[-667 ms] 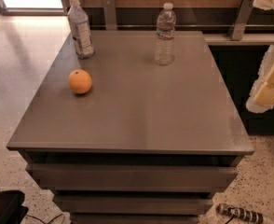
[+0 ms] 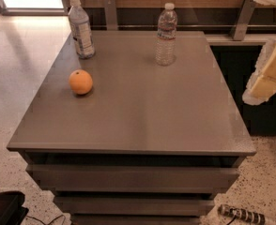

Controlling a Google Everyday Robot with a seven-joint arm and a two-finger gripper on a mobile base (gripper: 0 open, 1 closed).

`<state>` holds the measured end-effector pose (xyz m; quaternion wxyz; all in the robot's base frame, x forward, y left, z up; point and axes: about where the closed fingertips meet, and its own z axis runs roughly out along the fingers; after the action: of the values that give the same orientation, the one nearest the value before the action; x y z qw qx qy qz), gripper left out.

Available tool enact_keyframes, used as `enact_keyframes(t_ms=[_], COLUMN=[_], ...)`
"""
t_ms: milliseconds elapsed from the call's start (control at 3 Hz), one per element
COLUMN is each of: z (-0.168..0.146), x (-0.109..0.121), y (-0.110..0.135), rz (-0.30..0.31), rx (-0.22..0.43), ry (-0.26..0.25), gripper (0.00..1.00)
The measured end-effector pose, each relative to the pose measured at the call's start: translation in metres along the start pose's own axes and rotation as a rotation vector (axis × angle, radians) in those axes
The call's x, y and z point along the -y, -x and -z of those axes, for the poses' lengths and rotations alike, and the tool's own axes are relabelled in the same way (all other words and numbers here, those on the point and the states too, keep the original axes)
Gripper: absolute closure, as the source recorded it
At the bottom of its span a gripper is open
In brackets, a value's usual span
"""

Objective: Pick water bottle

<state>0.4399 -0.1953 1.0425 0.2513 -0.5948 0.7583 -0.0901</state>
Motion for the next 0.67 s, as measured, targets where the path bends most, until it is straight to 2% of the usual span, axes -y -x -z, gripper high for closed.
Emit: enact_keyframes(t_ms=[333, 667], z=[-0.012, -0.026], x=[0.028, 0.059], y=[0.0, -0.002], rz=[-0.045, -0.117], rx=[0.045, 0.122], ry=[-0.052, -0.11], gripper=[0.0, 0.0])
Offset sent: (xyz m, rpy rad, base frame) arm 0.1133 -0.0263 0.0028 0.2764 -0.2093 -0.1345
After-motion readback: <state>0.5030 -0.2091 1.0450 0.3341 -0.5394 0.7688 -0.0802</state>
